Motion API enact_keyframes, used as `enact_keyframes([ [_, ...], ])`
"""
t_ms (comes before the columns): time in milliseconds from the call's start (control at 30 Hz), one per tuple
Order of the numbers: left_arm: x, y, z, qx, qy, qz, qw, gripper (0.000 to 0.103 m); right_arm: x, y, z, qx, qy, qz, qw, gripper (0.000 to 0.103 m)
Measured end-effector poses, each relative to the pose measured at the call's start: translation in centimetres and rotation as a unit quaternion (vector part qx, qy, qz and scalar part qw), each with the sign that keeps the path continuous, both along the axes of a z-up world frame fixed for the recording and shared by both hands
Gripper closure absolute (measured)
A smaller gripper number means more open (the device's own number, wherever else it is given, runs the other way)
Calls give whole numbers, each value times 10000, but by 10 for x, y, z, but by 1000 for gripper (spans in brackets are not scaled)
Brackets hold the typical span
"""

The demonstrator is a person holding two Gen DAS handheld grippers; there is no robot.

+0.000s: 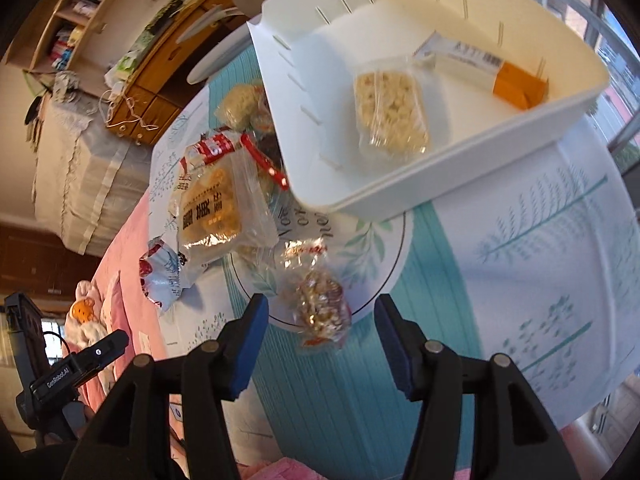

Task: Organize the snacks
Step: 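Grasp the red apple-chip bag with the left tool while the right tool grasps the nut bag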

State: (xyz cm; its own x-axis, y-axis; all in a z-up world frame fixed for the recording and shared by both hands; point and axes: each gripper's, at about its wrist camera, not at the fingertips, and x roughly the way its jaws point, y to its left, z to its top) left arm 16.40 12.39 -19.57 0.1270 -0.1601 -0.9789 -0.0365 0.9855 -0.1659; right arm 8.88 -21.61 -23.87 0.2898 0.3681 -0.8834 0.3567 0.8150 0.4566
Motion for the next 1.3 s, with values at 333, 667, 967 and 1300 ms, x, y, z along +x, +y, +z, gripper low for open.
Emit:
enact_keyframes([
  [333, 45, 17, -29, 177, 120, -539, 9983, 21, -5, 33, -17, -524, 202, -341, 9978, 40],
  [667, 76, 13, -65, 279, 289, -802, 9960, 21, 2, 57, -34, -1132, 313, -124, 9930, 37],
  [967, 96, 11, -90, 413, 268, -1044, 9933, 21, 17, 82, -46, -1481, 362, 78, 9883, 37],
  [1300, 108, 2, -105, 230, 219, -1342, 9904, 41, 29, 97, -55, -1950, 484, 110, 9796, 37],
])
